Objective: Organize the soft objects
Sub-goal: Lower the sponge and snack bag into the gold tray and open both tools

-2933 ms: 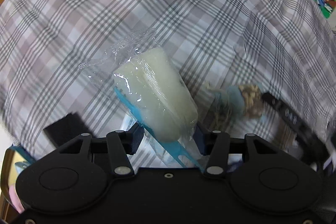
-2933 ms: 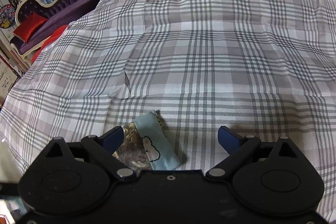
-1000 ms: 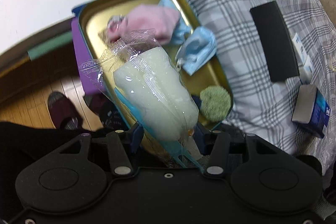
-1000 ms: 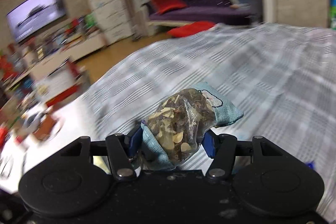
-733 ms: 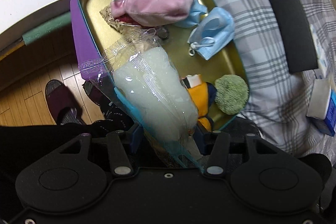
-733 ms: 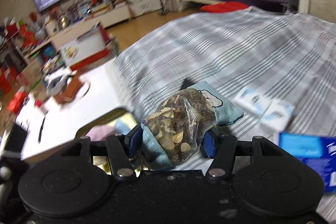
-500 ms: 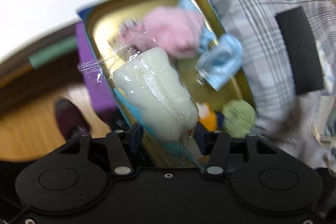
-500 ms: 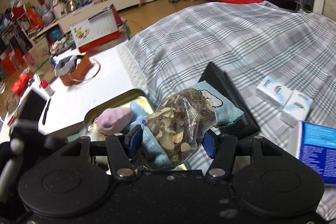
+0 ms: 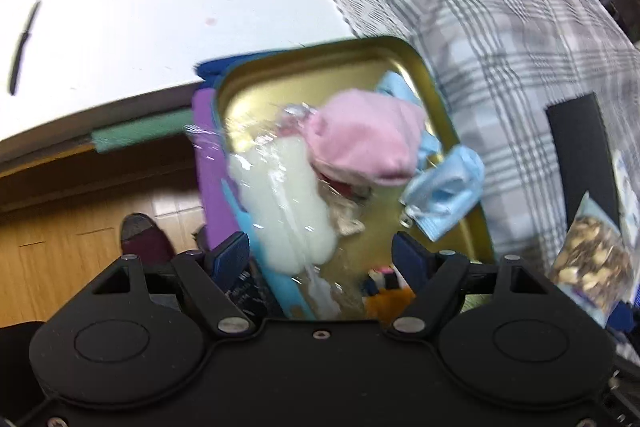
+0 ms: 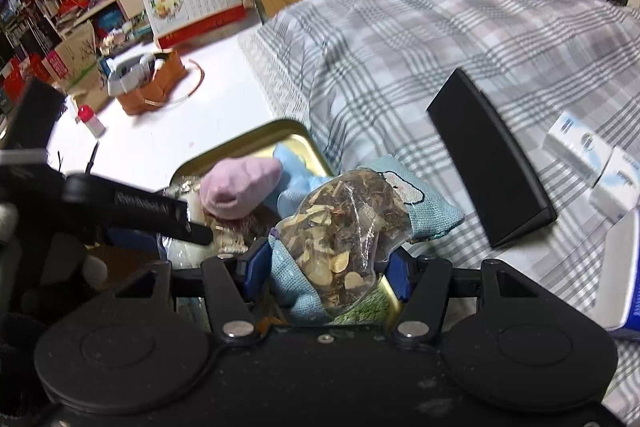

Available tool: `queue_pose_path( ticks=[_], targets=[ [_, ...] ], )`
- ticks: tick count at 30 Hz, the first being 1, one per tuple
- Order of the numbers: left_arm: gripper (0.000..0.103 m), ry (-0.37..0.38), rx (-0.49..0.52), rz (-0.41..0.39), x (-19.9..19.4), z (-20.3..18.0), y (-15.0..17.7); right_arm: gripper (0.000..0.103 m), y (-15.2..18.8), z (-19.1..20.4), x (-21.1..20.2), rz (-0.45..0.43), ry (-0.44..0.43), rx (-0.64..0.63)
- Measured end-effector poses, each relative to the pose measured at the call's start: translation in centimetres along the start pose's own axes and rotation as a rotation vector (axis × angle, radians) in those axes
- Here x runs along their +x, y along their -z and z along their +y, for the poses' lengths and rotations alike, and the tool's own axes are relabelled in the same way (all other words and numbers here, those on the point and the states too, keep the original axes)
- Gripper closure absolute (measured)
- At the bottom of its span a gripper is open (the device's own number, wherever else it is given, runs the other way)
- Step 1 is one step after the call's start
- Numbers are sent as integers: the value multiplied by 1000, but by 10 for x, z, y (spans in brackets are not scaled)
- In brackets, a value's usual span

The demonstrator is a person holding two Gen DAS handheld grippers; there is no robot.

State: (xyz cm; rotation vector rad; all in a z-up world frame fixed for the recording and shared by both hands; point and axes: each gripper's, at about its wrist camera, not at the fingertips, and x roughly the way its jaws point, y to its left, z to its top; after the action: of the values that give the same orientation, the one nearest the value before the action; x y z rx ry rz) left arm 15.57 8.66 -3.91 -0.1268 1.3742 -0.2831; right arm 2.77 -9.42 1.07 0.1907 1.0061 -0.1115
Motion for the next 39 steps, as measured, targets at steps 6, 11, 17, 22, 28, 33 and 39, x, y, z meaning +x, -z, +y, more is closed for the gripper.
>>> queue_pose_path(
  ticks=[6, 11, 17, 22, 28, 33, 39],
  targets=[
    [30, -50, -15, -14, 2, 3, 0, 42, -4, 12, 16, 31, -56, 8],
    [30, -57, -9, -18, 2, 2, 1, 30, -8, 15, 15, 7, -76, 23],
    [30, -56, 17, 1, 6, -4, 2, 30, -2, 1, 10, 6, -22, 36],
    [29, -60, 37, 16, 9, -7, 4, 30, 8, -9, 12, 35, 40, 48],
    [29, -63, 67, 20, 11, -12, 6, 29, 20, -17, 19, 73, 61, 69],
    [29, -55, 74, 20, 11, -13, 7, 29, 24, -18, 18, 81, 72, 70],
    [29, -67, 84, 7, 10, -15, 8, 29, 27, -20, 15, 83, 91, 66]
  ],
)
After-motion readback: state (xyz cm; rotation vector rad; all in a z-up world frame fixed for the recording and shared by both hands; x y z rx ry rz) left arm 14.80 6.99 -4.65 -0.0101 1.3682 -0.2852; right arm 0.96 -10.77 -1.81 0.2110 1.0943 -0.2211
